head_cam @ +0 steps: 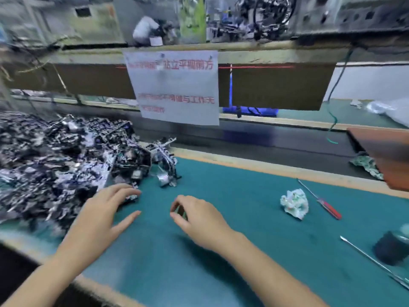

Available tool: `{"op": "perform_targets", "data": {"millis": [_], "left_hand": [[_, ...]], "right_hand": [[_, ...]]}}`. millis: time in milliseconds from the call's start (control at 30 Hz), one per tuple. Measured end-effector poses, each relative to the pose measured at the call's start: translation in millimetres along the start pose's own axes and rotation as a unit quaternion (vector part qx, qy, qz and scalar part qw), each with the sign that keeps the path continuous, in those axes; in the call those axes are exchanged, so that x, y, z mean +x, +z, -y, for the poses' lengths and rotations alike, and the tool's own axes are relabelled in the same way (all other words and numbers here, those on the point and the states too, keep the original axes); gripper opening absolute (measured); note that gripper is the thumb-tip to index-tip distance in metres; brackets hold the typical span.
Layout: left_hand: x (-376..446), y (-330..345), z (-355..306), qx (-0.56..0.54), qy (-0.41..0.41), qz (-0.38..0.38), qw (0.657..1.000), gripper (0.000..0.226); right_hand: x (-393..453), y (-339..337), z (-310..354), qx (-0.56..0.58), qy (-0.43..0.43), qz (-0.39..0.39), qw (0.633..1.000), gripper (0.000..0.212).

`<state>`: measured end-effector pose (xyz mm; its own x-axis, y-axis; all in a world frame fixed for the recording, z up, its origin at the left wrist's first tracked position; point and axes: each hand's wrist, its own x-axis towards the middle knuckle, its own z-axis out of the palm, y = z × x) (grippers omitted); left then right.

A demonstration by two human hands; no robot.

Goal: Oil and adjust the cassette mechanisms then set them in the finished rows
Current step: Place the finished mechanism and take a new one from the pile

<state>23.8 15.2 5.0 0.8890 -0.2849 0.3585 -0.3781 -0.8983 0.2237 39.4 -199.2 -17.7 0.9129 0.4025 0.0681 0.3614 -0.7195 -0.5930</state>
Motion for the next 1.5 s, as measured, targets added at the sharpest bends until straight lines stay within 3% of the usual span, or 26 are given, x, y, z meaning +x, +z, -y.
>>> {"op": "perform_targets", "data": {"millis": [167, 233, 333, 433, 567, 667, 733, 833, 933, 1067, 1167, 1233, 1367, 1500], "left_hand": [[0, -20, 54, 0.059, -0.146, -0.092, 0.983, 0.053], [13, -28, 67, 0.053, -0.227, -0.076, 0.970, 0.071], [34, -34, 74, 0.066, -0.327, 0.021, 0.942, 0.108], [45, -31, 78, 0.123, -0.337, 0.053, 0.932, 0.118], [55, -26, 79, 0.165, -0.354, 0.027, 0.920, 0.106], [55, -25, 76, 0.121, -0.355, -0.005, 0.927, 0.096], [52, -28, 69, 0.051, -0.345, -0.041, 0.936, 0.097], [44, -33, 44, 0.031, -0.288, -0.113, 0.950, 0.095], [39, -31, 5, 0.019, -0.182, -0.178, 0.967, 0.093], [48, -12, -60, -0.050, -0.002, -0.178, 0.983, 0.097], [54, 18, -108, -0.051, 0.107, -0.155, 0.981, 0.110], [54, 45, -139, -0.049, 0.171, -0.156, 0.972, 0.108], [51, 98, -191, -0.020, 0.297, -0.242, 0.923, 0.092], [47, 134, -230, 0.029, 0.412, -0.299, 0.860, 0.051]], "right_hand": [[67, 37, 43, 0.147, -0.003, -0.006, 0.989, 0.027], [91, 44, 65, 0.239, 0.022, -0.003, 0.971, 0.034], [121, 53, 91, 0.316, 0.062, 0.014, 0.947, 0.044], [139, 59, 100, 0.333, 0.101, 0.021, 0.937, 0.048], [139, 53, 97, 0.424, 0.137, 0.057, 0.893, 0.051], [123, 43, 96, 0.495, 0.116, 0.077, 0.857, 0.045], [108, 32, 96, 0.516, 0.092, 0.069, 0.849, 0.053], [75, 14, 94, 0.543, 0.065, 0.056, 0.836, 0.055], [30, -11, 77, 0.582, 0.053, 0.039, 0.811, 0.052], [-40, -51, 33, 0.599, 0.059, -0.040, 0.798, 0.037], [-89, -69, -3, 0.676, 0.086, -0.110, 0.724, 0.026], [-121, -76, -28, 0.722, 0.126, -0.154, 0.662, 0.042], [-168, -90, -77, 0.749, 0.210, -0.224, 0.587, 0.070], [-190, -101, -117, 0.736, 0.254, -0.258, 0.572, 0.077]]}}
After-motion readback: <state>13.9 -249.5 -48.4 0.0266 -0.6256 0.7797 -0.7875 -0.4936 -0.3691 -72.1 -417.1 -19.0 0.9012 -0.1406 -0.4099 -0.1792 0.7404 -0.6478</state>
